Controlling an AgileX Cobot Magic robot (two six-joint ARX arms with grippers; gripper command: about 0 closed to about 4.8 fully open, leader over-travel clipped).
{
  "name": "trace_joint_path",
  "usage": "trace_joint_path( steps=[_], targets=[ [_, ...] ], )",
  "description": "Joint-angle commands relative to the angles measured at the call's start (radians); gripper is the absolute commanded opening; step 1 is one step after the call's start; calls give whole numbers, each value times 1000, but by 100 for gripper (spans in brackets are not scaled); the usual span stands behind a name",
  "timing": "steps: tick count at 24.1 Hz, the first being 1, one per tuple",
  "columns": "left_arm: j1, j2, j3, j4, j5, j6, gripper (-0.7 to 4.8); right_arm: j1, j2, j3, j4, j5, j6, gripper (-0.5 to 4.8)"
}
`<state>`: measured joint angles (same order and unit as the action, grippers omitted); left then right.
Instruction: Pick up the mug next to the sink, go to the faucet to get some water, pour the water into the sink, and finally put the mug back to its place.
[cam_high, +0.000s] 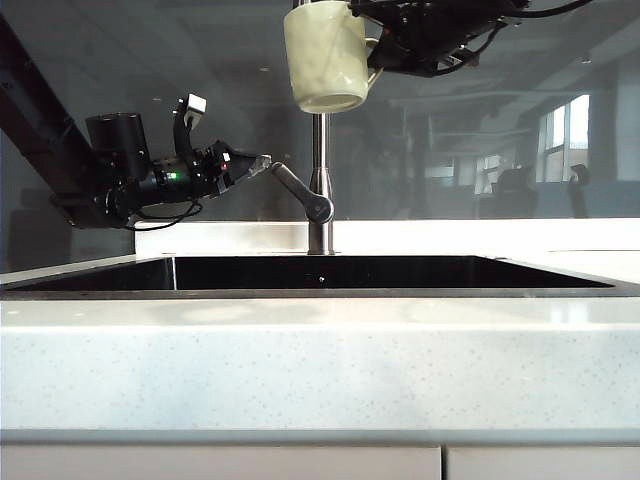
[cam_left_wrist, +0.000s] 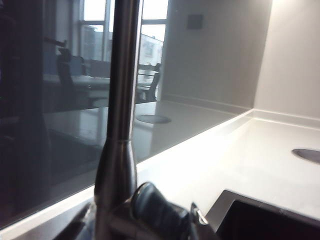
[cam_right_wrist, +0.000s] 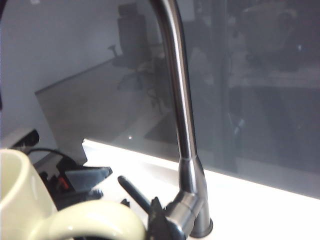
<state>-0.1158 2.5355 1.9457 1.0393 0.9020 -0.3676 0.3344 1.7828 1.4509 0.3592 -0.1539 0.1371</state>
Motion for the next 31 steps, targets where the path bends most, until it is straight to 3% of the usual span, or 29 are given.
trace_joint_path(
  steps=[1, 5, 20, 23, 31],
  targets=[
    [-10, -4, 2, -33, -1, 70, 247, 15, 2, 46, 26, 0, 2, -2],
    [-11, -2, 15, -79, -19, 126, 248, 28, 37, 87, 24, 2, -14, -2],
    [-38, -2, 106, -196, -69, 153, 246, 48, 54, 113, 43, 47, -15, -2],
    [-58, -2, 108, -257, -79, 212, 246, 48, 58, 113, 43, 48, -15, -2],
    [-68, -2, 108, -268, -71, 209, 241, 47, 64, 113, 80, 51, -16, -2]
  ],
)
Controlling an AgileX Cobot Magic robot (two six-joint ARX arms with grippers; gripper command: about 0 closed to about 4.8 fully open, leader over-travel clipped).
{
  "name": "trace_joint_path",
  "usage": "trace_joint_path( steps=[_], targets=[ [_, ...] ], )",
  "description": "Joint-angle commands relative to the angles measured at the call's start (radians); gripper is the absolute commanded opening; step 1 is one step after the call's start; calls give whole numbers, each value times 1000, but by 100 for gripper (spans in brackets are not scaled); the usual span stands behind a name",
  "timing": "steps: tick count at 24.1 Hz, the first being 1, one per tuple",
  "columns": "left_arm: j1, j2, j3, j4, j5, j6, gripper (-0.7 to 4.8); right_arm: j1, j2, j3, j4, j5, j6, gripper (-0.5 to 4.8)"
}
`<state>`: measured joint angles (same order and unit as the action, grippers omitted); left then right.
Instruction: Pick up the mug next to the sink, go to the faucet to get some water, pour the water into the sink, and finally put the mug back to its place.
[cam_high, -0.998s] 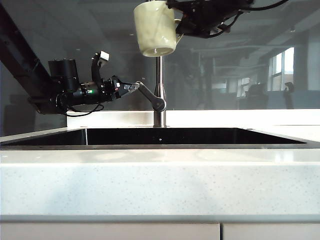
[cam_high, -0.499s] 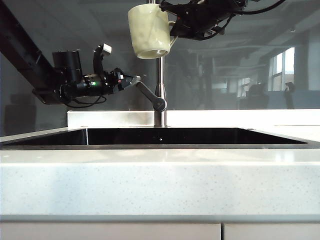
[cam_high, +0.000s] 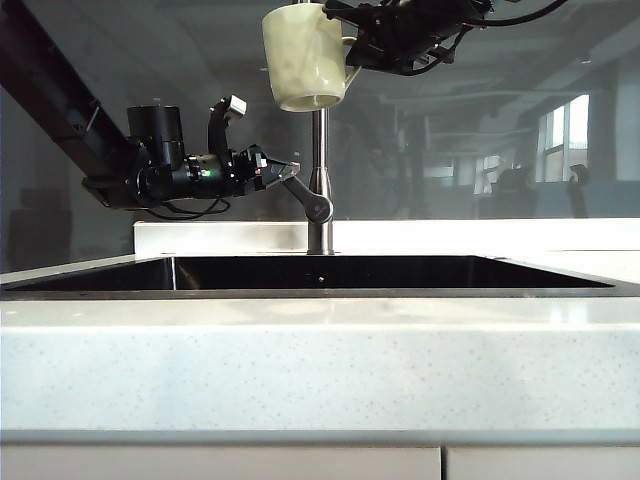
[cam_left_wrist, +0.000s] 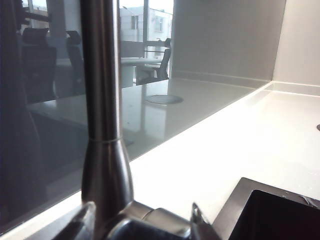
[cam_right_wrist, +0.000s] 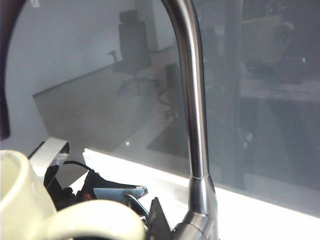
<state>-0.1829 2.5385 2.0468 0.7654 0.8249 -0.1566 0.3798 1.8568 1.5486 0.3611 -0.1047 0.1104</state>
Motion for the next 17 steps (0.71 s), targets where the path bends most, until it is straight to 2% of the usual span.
trace_joint_path(
  steps=[1, 12, 17],
  targets=[
    [0, -5, 7, 6, 13, -12, 241, 1, -10, 15, 79, 2, 11, -2],
    [1, -6, 9, 8, 166, -83, 237, -1, -10, 15, 121, 26, 11, -2],
    [1, -6, 9, 8, 198, -116, 237, -1, -10, 15, 123, 55, 11, -2]
  ],
)
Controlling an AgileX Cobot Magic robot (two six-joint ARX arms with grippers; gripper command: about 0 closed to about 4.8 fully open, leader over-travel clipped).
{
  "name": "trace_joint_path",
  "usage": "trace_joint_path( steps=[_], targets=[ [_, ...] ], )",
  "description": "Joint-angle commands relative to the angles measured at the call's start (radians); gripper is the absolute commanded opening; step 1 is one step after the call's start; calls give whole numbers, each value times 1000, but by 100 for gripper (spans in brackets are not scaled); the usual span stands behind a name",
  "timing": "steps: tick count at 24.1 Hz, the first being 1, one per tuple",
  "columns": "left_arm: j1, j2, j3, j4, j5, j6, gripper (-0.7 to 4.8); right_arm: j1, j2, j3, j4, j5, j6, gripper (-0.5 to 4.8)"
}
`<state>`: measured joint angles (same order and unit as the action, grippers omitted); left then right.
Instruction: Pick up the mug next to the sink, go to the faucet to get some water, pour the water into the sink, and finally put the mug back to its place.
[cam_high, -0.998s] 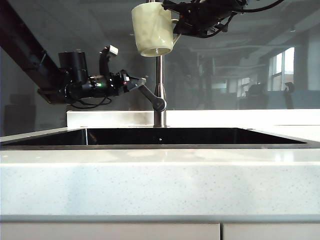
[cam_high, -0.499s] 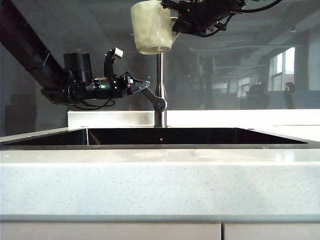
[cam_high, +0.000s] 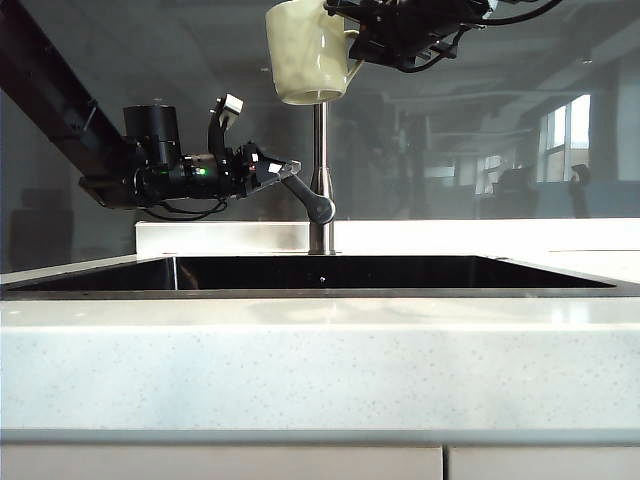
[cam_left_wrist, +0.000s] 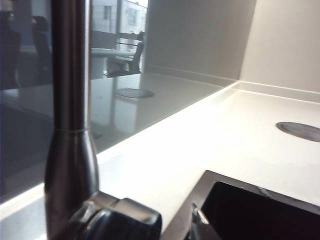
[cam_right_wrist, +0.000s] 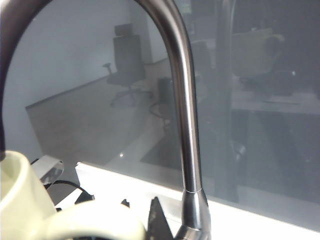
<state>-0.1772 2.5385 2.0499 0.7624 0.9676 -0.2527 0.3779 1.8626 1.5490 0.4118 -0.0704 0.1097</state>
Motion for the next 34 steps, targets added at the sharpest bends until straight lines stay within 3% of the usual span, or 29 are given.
trace_joint_path(
  steps=[1, 10, 15, 26, 34],
  targets=[
    [-5, -6, 6, 18, 75, -29, 237, 0, -16, 15, 72, 30, 12, -2],
    [-4, -6, 6, 72, 194, -129, 237, -10, -16, 15, 72, 31, 13, -2],
    [-3, -6, 6, 70, 194, -107, 238, -10, -16, 15, 73, 31, 17, -2],
    [10, -6, 6, 61, -11, 11, 238, -10, -16, 15, 95, 31, 48, -2],
    [11, -6, 6, 29, -20, 18, 238, -10, -16, 15, 106, 31, 52, -2]
  ],
)
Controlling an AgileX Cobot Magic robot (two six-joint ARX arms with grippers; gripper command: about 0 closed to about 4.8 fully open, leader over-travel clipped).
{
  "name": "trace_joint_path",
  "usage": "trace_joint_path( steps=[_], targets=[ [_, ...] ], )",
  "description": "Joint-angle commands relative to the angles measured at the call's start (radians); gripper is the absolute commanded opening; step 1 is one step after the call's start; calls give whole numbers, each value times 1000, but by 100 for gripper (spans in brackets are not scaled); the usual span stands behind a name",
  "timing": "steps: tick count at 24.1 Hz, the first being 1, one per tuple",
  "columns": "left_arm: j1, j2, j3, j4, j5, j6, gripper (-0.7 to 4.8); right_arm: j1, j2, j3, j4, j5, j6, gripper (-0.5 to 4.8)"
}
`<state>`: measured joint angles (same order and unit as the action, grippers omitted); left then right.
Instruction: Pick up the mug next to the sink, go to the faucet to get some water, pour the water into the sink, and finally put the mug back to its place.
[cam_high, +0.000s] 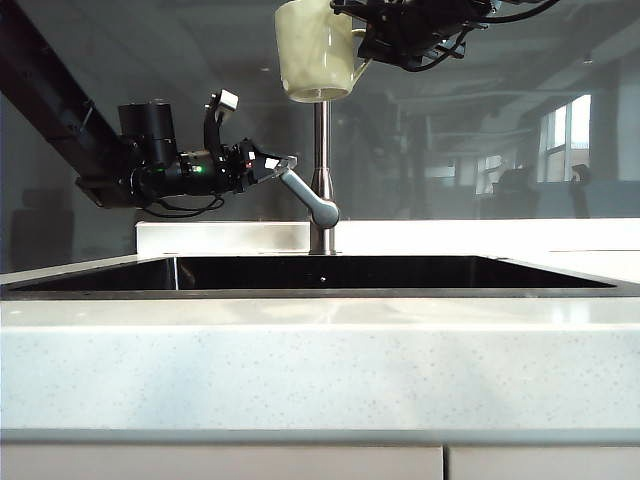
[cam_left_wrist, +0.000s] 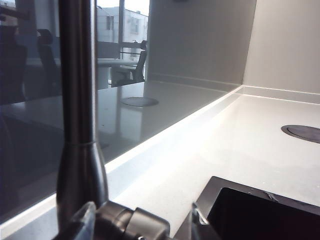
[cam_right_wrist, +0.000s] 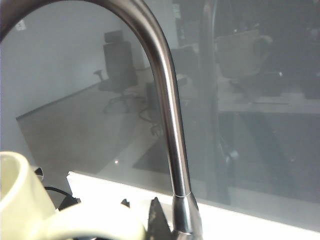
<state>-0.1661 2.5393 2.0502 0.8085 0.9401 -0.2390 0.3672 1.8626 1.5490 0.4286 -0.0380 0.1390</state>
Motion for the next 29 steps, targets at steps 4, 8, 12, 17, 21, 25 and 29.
trace_joint_path(
  steps=[4, 8, 12, 17, 21, 25, 29],
  targets=[
    [3, -7, 5, -81, 32, 4, 238, 1, -16, 15, 92, -2, 25, -2],
    [6, -7, 5, -113, 32, 5, 238, 1, -16, 14, 92, -2, 26, -2],
    [11, -7, 5, -114, 26, 26, 238, 1, -16, 14, 92, -2, 26, -2],
    [11, -7, 5, -114, 25, 26, 238, 1, -16, 14, 92, -2, 26, -2],
    [11, -7, 5, -119, 24, 26, 238, 1, -16, 14, 92, -2, 26, -2],
    [11, -7, 5, -121, 24, 26, 238, 1, -16, 14, 91, -2, 26, -2],
    [11, -7, 5, -120, 24, 26, 238, 1, -16, 14, 91, -2, 26, -2]
  ],
)
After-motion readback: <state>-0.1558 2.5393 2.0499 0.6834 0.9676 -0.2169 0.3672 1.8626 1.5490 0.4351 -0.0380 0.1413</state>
